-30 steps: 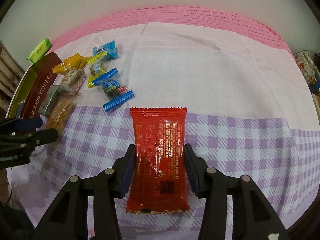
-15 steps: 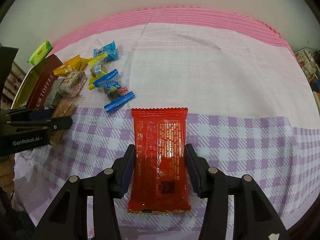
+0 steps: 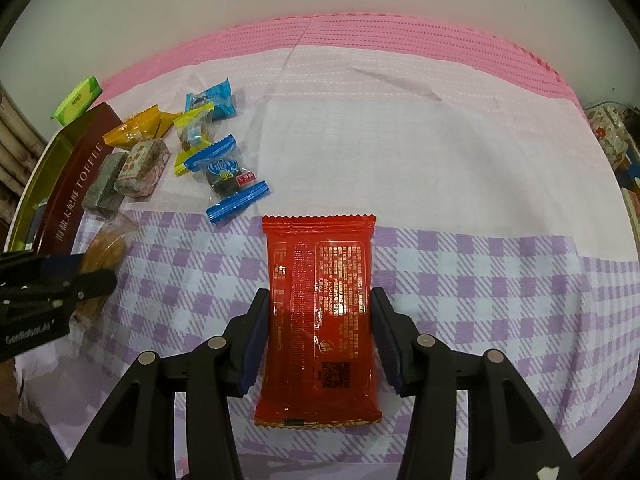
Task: Organize snacks
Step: 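Grasp a second clear brittle bag with the left tool while the right tool holds the red packet, then lower the brittle bag into the gold tin and open the left tool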
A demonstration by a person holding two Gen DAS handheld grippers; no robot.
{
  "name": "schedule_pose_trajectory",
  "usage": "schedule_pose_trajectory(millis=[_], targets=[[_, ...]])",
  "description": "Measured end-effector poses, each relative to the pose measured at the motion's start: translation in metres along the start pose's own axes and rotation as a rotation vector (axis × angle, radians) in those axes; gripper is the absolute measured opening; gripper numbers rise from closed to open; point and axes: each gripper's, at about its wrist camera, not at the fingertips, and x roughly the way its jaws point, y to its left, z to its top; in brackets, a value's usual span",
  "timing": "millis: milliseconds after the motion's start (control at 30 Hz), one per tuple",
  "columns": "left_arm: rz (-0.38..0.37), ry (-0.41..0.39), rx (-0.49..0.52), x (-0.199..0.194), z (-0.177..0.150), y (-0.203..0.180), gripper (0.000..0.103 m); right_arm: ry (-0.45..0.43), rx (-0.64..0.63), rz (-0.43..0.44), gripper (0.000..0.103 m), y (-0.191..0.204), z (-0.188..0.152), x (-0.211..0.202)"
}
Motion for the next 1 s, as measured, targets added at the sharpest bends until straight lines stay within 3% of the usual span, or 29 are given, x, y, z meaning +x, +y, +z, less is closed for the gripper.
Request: schedule_pose_trajectory(millis=[367, 700, 1000], targets=[[-0.043, 0.0, -0.021, -0.013, -0.014, 0.002, 0.037, -0.001, -0.012, -0.021, 0.048, 0.003, -0.002, 0.0], [-0.076, -0.046, -0.058, -0.057, -0.011, 0.041, 0.037, 0.0, -0.019, -0.033, 0.048, 0.006, -0.002, 0.002], [0.009, -0.16, -0.217, -0.094, 0.008, 0.105, 0.037, 0.003, -0.023, -0.045, 0.049, 0.008, -0.002, 0.002]])
